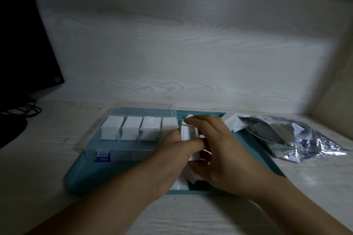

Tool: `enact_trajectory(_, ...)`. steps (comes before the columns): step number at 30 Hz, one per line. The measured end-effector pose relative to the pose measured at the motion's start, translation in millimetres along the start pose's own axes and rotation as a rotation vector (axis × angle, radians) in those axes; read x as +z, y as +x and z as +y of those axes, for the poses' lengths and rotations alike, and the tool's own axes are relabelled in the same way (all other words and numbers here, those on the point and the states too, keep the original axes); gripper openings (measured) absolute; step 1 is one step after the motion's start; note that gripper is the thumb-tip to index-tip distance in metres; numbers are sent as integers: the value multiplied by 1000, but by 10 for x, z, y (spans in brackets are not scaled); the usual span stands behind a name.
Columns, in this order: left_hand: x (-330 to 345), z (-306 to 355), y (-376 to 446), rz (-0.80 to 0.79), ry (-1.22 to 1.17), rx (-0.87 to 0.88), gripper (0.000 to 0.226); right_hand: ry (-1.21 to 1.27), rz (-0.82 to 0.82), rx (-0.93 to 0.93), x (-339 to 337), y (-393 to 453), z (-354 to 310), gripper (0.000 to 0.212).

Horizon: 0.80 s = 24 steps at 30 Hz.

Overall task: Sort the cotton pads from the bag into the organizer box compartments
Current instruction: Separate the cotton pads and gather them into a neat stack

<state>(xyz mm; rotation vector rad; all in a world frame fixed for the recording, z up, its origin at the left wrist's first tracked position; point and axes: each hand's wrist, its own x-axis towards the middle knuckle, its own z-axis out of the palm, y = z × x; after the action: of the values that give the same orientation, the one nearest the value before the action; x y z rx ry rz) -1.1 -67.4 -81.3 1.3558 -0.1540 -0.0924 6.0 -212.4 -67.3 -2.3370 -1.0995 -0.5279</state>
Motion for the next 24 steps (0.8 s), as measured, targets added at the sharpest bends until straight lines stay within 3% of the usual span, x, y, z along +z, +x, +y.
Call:
enact_trajectory(2,2,-5,-2,-30,4,-21,32,5,2,1,-8,1,-1,69)
enact_trajectory(6,-20,2,5,23,-107,-34,11,-22,39,-33,-2,-1,13,67)
enact_trajectory(11,-8,25,-3,47,-87,-18,12,-17,12,-8,13,-13,6,79)
enact_trajectory(15,12,24,-39,31,21,-32,23,-16,20,-17,7,-4,-9,71)
enact_trajectory(20,37,11,-62,81,21,-45,10,-7,30,-28,15,-7,-15,70)
enact_trajectory(24,22,29,-44,60,11,-41,25,-24,29,-39,11,-15,-29,81)
